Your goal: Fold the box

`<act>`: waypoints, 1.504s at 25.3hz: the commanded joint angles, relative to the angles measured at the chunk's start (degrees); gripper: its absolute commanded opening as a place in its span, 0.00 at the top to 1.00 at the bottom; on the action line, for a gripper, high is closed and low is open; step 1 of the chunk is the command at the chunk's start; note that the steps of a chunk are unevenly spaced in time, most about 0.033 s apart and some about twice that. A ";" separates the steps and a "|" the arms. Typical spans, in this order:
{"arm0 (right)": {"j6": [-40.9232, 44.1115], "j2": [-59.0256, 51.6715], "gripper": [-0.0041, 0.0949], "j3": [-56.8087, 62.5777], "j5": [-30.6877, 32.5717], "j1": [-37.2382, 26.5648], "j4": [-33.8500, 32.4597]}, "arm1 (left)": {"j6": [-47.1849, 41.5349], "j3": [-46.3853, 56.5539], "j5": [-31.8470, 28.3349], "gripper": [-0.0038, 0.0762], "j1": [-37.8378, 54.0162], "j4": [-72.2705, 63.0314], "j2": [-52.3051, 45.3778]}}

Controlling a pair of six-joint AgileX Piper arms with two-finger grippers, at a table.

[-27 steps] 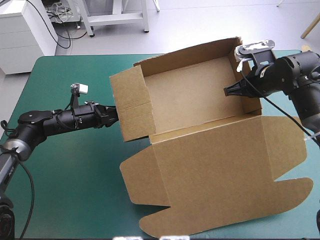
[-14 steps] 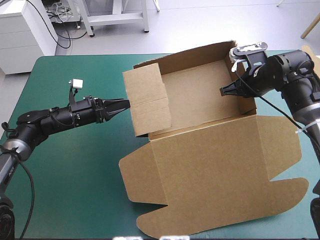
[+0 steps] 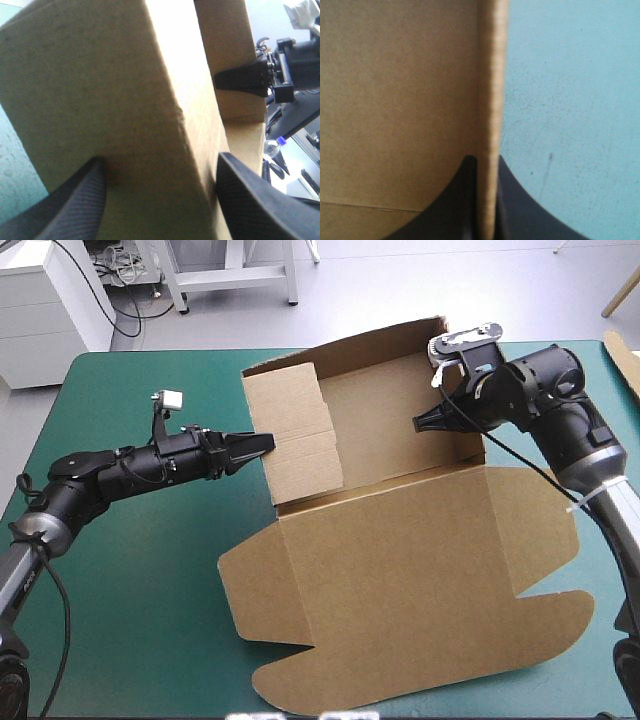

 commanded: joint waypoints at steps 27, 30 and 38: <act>7.49 -1.70 0.98 -1.63 -7.09 8.77 -4.51 | -44.36 -17.17 -20.05 0.96 -12.89 52.44 -2.58; 8.30 1.23 0.98 -1.63 -4.87 8.77 -3.19 | -54.61 -17.17 -21.62 0.96 -15.98 64.89 -2.48; 8.28 8.96 0.98 -1.81 -1.23 8.66 -0.53 | -72.02 -17.17 -20.69 0.96 -19.83 83.43 -1.69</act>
